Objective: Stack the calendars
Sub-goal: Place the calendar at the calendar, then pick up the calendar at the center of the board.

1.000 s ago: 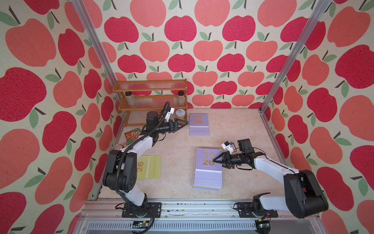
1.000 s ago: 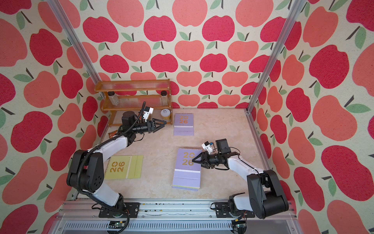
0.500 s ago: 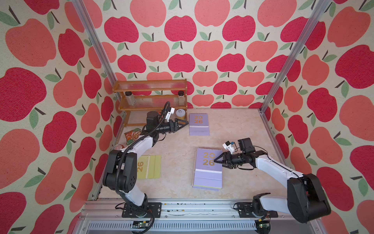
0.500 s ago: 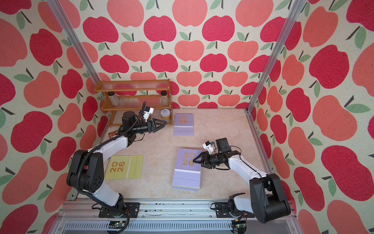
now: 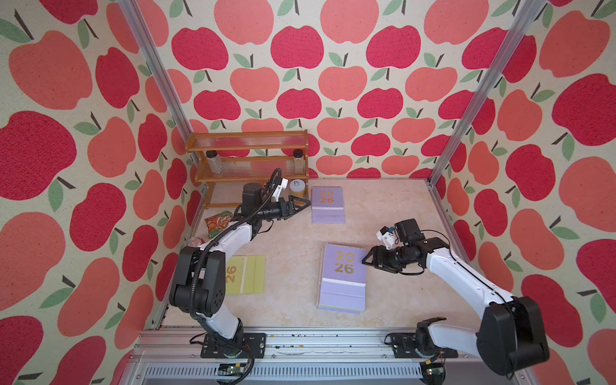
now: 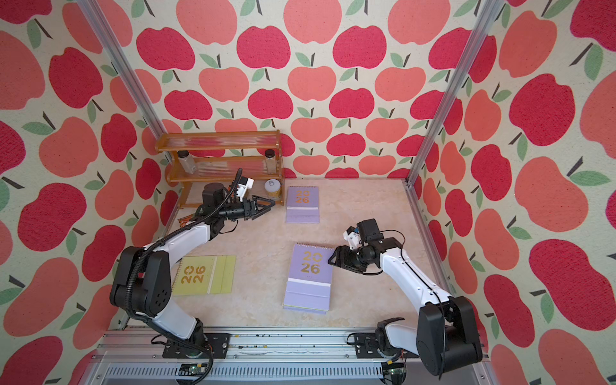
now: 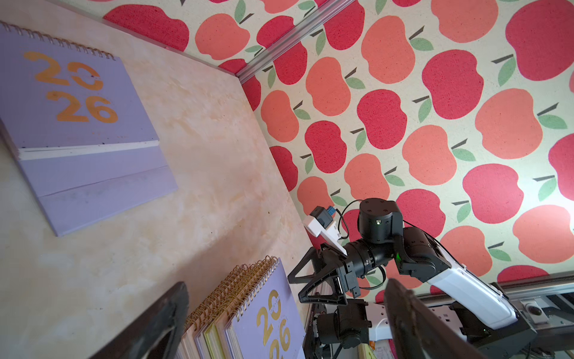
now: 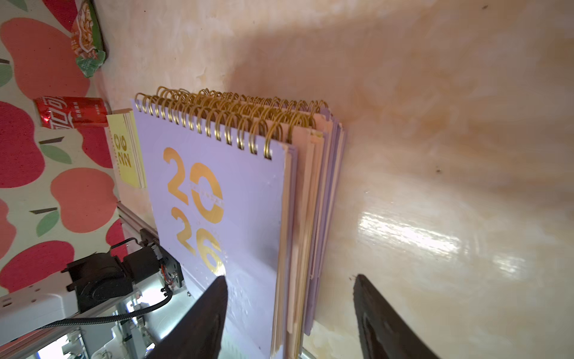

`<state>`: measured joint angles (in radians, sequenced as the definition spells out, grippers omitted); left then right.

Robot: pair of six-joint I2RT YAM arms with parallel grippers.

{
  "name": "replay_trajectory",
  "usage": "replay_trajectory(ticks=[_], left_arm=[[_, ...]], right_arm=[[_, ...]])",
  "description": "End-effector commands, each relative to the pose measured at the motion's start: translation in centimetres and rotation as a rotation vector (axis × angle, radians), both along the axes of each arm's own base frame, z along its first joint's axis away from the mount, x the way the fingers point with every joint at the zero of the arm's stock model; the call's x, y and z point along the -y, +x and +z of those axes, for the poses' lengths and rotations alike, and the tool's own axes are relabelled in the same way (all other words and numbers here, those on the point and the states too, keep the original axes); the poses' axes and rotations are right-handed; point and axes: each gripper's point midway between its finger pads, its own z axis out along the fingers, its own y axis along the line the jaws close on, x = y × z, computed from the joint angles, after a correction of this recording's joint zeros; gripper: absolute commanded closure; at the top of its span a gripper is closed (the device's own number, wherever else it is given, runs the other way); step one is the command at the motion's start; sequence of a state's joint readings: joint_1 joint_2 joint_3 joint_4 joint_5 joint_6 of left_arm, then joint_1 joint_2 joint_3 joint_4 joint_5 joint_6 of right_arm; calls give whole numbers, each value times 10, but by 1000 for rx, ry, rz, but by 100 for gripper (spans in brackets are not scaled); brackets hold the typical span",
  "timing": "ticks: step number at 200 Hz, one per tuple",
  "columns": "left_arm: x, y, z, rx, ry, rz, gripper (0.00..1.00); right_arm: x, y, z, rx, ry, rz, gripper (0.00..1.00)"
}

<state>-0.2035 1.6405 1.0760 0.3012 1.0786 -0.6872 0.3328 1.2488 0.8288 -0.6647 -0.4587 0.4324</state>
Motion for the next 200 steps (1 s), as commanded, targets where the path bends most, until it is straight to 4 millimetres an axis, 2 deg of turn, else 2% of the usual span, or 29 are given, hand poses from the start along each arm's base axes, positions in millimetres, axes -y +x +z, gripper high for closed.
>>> replay_trajectory(ticks=[1, 24, 40, 61, 80, 113, 141, 168, 200], left_arm=[[4, 8, -8, 13, 112, 26, 1], [8, 20, -36, -37, 278, 75, 0], [17, 30, -54, -69, 327, 88, 0], [24, 51, -80, -100, 382, 144, 0], [29, 69, -101, -104, 434, 195, 0], [35, 90, -131, -121, 551, 259, 0], [35, 102, -153, -122, 664, 315, 0], [35, 111, -169, -139, 725, 353, 0], [35, 115, -182, -162, 735, 365, 0]], right_arm=[[19, 24, 19, 95, -119, -2, 32], [17, 61, 42, 168, -109, -11, 31], [13, 89, 55, 209, -90, -11, 31], [3, 130, 62, 237, -56, -2, 30], [-9, 173, 59, 248, -24, 0, 30], [-32, 237, 31, 225, 22, 23, 30], [-46, 276, 12, 217, 56, 21, 31], [-54, 301, -1, 221, 68, 12, 31], [-62, 313, -21, 199, 90, 9, 31]])
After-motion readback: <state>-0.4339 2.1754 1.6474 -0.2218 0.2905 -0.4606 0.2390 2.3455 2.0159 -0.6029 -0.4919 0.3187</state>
